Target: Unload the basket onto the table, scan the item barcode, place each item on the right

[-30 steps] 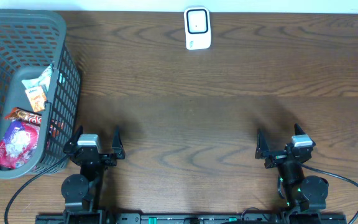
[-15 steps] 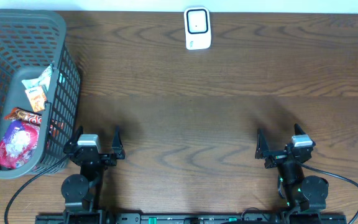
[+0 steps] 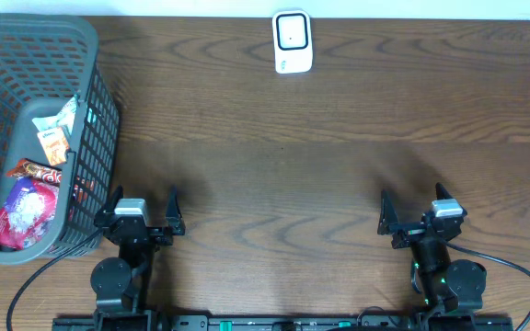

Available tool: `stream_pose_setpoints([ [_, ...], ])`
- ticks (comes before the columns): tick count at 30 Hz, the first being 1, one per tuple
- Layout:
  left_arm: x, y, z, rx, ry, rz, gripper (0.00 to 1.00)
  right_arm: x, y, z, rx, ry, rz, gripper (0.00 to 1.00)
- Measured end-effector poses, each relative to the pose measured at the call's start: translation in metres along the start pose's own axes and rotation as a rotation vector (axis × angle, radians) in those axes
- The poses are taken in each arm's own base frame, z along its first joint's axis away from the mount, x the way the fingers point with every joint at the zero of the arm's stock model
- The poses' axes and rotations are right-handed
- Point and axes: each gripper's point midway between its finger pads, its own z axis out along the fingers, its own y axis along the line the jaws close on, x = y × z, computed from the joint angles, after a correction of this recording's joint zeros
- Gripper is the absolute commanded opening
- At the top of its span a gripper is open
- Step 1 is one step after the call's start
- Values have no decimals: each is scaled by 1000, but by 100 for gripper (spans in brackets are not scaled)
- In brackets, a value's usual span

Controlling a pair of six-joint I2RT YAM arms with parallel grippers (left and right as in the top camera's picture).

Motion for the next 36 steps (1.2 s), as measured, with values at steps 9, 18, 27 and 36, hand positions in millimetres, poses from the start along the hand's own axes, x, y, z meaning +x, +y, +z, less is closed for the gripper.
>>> stream_pose_setpoints([
  [9, 0, 0, 0, 0, 0, 0, 98, 0, 0, 0, 0, 0, 0, 99],
  [18, 0, 0, 0, 0, 0, 0, 98, 0, 0, 0, 0, 0, 0, 99],
  [27, -2, 0, 0, 1, -10, 2, 98, 0, 0, 0, 0, 0, 0, 99],
  [36, -96, -35, -23, 186, -416, 68, 98, 0, -1, 0, 3, 1, 0, 99],
])
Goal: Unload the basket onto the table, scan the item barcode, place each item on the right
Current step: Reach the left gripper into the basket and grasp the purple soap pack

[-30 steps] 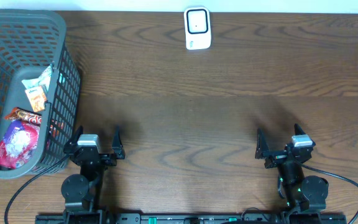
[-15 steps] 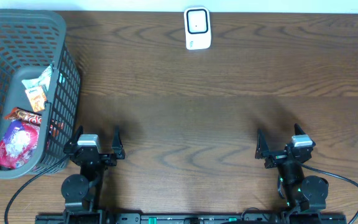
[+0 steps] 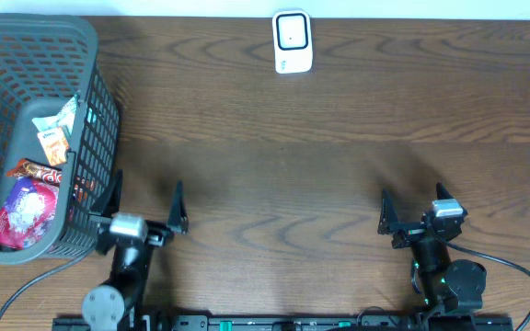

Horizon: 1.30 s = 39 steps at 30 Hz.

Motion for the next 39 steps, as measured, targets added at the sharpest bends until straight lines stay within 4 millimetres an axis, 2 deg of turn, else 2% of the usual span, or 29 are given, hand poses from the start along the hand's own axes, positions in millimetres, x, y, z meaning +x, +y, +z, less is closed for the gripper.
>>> stream_pose_setpoints([
  [8, -88, -28, -18, 132, -364, 117, 98, 0, -1, 0, 3, 0, 0, 99],
  [14, -128, -33, -31, 137, -494, 158, 98, 0, -1, 0, 4, 0, 0, 99],
  [17, -152, -32, -28, 126, -498, 161, 98, 0, -1, 0, 4, 0, 0, 99],
  [19, -162, -28, -15, 120, -434, 142, 98, 0, -1, 0, 4, 0, 0, 99],
  [25, -159, -13, 52, 118, 29, 58, 98, 0, -1, 0, 5, 1, 0, 99],
  [28, -169, -24, 78, 221, 168, 36, 98, 0, -1, 0, 5, 0, 0, 99],
  [30, -172, -35, 88, 308, 221, 12, 97, 0, -1, 0, 5, 0, 0, 99],
  [34, -173, -43, 110, 404, 231, -10, 98, 0, -1, 0, 5, 0, 0, 99],
  [36, -166, -34, 123, 361, 261, -52, 98, 0, -1, 0, 5, 0, 0, 99],
  [39, -158, -9, 142, 214, 329, -125, 98, 0, -1, 0, 5, 0, 0, 99],
])
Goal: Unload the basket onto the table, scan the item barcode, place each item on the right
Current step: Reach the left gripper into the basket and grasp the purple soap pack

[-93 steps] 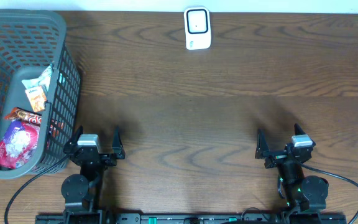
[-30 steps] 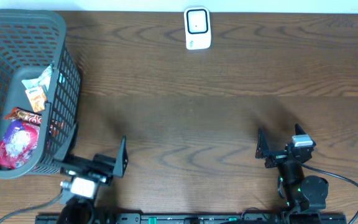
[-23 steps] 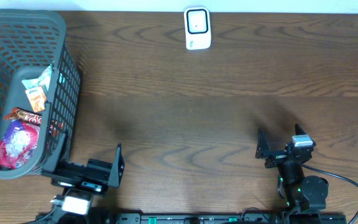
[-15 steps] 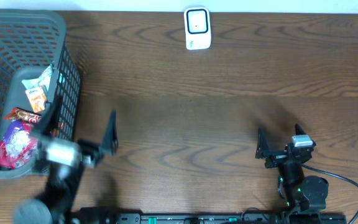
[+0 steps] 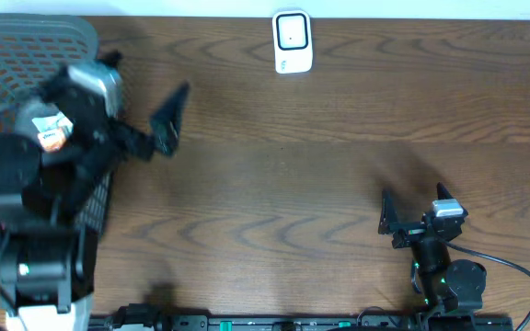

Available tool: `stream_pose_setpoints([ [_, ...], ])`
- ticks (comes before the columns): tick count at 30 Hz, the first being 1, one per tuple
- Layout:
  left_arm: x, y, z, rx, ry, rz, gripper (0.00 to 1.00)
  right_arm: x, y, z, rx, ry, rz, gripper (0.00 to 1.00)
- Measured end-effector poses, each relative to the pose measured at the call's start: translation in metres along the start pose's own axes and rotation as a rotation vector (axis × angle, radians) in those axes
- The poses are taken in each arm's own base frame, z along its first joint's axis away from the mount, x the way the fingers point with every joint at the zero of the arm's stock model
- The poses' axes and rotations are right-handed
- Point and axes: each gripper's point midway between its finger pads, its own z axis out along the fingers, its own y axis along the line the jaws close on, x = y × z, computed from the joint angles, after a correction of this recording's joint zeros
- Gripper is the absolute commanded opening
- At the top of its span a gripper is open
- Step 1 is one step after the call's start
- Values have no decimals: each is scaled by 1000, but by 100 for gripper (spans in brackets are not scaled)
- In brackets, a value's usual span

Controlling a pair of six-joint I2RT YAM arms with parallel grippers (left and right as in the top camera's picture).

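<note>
A grey mesh basket (image 5: 26, 32) at the left edge holds the items. My raised left arm covers most of them; an orange packet (image 5: 51, 138) still shows. The left gripper (image 5: 141, 92) hangs high over the basket's right wall, open, with nothing between its fingers (image 5: 169, 112). A white barcode scanner (image 5: 293, 41) lies at the far middle edge of the table. My right gripper (image 5: 412, 216) sits low at the near right, open and empty.
The wooden table (image 5: 320, 165) stretches between the basket and the right arm. The left arm's bulk (image 5: 35, 230) stands tall over the basket's near right corner. A black cable (image 5: 513, 271) loops by the right arm's base.
The left arm has risen from its low spot at the near left and now hangs over the basket's right wall, gripper still open. The right arm has not moved.
Both arms first rested low at the near edge with open grippers. Then the left gripper had lifted slightly beside the basket. Now it is high above the basket's right side, empty, and the basket's items lie where they were.
</note>
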Motion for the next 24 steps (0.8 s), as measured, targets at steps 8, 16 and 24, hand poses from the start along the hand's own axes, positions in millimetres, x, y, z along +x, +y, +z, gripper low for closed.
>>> stream_pose_setpoints([
  [8, -14, 110, -1, -528, 193, -142, 98, 0, 0, 0, 0, 0, 0, 99],
  [16, 15, 257, -40, -950, 317, -430, 98, 0, 0, 0, 0, 0, 0, 99],
  [24, 108, 291, -49, -929, 534, -740, 98, 0, 0, 0, 0, 0, 0, 99],
])
